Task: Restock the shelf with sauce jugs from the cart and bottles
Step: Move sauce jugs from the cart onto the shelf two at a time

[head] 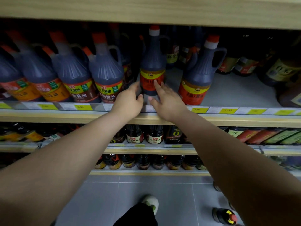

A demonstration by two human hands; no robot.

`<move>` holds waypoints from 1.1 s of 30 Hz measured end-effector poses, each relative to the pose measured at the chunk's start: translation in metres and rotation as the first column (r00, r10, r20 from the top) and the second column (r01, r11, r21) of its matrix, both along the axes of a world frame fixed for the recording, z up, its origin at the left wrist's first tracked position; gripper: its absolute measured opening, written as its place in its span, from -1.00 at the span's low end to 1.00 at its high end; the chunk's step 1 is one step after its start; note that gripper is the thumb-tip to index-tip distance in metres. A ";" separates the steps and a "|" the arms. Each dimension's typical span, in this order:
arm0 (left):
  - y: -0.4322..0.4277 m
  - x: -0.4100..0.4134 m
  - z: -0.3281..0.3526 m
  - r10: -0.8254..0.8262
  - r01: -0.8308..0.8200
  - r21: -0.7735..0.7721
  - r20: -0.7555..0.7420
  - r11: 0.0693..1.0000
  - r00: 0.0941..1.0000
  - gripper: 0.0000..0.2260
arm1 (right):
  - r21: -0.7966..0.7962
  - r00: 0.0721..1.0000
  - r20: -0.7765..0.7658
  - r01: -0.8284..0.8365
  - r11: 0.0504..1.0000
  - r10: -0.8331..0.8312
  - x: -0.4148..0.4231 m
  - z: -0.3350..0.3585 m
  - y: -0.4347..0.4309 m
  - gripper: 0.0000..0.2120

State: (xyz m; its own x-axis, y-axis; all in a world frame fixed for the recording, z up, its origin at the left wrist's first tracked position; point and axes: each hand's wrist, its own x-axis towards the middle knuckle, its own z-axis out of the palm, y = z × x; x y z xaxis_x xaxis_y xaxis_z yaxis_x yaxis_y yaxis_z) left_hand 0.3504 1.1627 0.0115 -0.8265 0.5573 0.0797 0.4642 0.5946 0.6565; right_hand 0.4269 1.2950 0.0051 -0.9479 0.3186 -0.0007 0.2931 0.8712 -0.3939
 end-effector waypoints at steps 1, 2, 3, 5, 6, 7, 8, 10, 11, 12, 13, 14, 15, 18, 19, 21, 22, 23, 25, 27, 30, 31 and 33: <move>-0.004 0.000 -0.002 0.007 -0.007 0.004 0.000 1.000 1.000 -0.50 | -0.013 1.000 0.008 -0.006 1.000 0.007 -0.004 0.001 0.001 -0.34; -0.007 0.000 -0.003 0.006 -0.006 0.014 0.001 1.000 1.000 -0.50 | -0.029 1.000 0.014 -0.008 1.000 0.008 -0.008 0.002 0.003 -0.33; -0.012 0.000 -0.004 0.005 -0.006 0.022 0.006 1.000 1.000 -0.50 | -0.050 1.000 0.025 -0.010 0.999 0.011 -0.013 0.003 0.002 -0.31; -0.016 0.000 -0.003 0.001 -0.001 0.038 0.005 0.999 1.000 -0.51 | -0.084 0.999 0.053 0.001 0.996 0.004 -0.020 0.006 0.003 -0.30; -0.017 0.001 -0.002 0.002 -0.002 0.043 0.002 0.999 1.000 -0.52 | -0.096 0.998 0.066 0.009 0.995 -0.002 -0.024 0.007 0.003 -0.29; -0.019 0.001 -0.001 0.006 -0.006 0.042 0.003 0.999 1.000 -0.52 | -0.116 0.998 0.064 0.017 0.993 -0.010 -0.025 0.008 0.002 -0.30; -0.020 0.003 0.001 0.009 -0.009 0.035 0.005 0.999 1.000 -0.52 | -0.150 0.999 0.040 0.023 0.988 -0.018 -0.025 0.009 0.000 -0.31; -0.021 0.005 0.005 0.013 -0.013 0.015 0.007 1.000 1.000 -0.52 | -0.234 0.997 -0.061 0.022 0.972 -0.037 -0.016 0.013 -0.007 -0.39; -0.022 0.007 0.007 0.011 -0.011 0.006 0.007 1.000 1.000 -0.52 | -0.265 0.993 -0.109 0.019 0.964 -0.050 -0.009 0.014 -0.012 -0.44; -0.020 0.009 0.011 0.004 -0.004 -0.003 0.013 1.000 1.000 -0.52 | -0.290 0.986 -0.150 0.030 0.956 -0.076 0.000 0.016 -0.015 -0.49; -0.018 0.012 0.013 -0.004 0.004 -0.007 0.023 1.000 1.000 -0.52 | -0.316 0.976 -0.184 0.056 0.947 -0.119 0.010 0.016 -0.017 -0.54; -0.015 0.015 0.015 -0.011 0.011 -0.005 0.030 1.000 1.000 -0.51 | -0.352 0.959 -0.215 0.100 0.931 -0.184 0.020 0.016 -0.018 -0.59; -0.010 0.018 0.017 -0.028 0.029 -0.007 0.034 1.000 0.999 -0.51 | -0.402 0.931 -0.240 0.161 0.901 -0.274 0.032 0.016 -0.018 -0.64; 0.008 0.031 0.017 -0.095 0.096 -0.020 0.050 0.995 0.994 -0.50 | -0.648 0.762 -0.267 0.311 0.695 -0.590 0.062 0.018 -0.007 -0.78; 0.016 0.036 0.015 -0.114 0.116 -0.024 0.059 0.993 0.992 -0.49 | -0.734 0.677 -0.252 0.332 0.593 -0.691 0.069 0.020 0.000 -0.80; 0.036 0.045 0.015 -0.141 0.143 -0.028 0.068 0.989 0.988 -0.49 | -0.842 0.519 -0.206 0.338 0.421 -0.829 0.077 0.027 0.019 -0.75; 0.044 0.049 0.015 -0.142 0.144 -0.032 0.067 0.989 0.988 -0.47 | -0.872 0.485 -0.178 0.325 0.366 -0.856 0.077 0.030 0.027 -0.71; 0.053 0.052 0.014 -0.148 0.151 -0.033 0.072 0.988 0.986 -0.45 | -0.894 0.473 -0.148 0.312 0.322 -0.869 0.076 0.034 0.035 -0.68; 0.065 0.056 0.012 -0.170 0.173 -0.029 0.082 0.984 0.982 -0.42 | -0.926 0.497 -0.073 0.288 0.244 -0.865 0.069 0.039 0.045 -0.63; 0.074 0.057 0.010 -0.199 0.202 -0.028 0.077 0.979 0.977 -0.42 | -0.928 0.525 -0.008 0.314 0.202 -0.851 0.063 0.041 0.051 -0.61; 0.083 0.055 0.005 -0.215 0.216 0.000 0.080 0.976 0.973 -0.47 | -0.920 0.533 -0.009 0.327 0.215 -0.846 0.057 0.039 0.055 -0.65; 0.083 0.055 0.004 -0.223 0.222 0.015 0.085 0.975 0.971 -0.49 | -0.919 0.539 -0.014 0.325 0.224 -0.842 0.056 0.038 0.055 -0.65; 0.082 0.054 0.003 -0.240 0.239 0.027 0.087 0.971 0.967 -0.50 | -0.917 0.557 -0.023 0.319 0.239 -0.830 0.056 0.036 0.056 -0.66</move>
State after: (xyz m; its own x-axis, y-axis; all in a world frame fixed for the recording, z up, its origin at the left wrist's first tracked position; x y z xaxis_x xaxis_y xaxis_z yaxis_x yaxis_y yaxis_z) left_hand 0.4041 1.2447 0.0150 -0.6732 0.7391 0.0225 0.5309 0.4619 0.7105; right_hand 0.4833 1.3513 0.0414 -0.4266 0.8630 -0.2707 0.1394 -0.2330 -0.9624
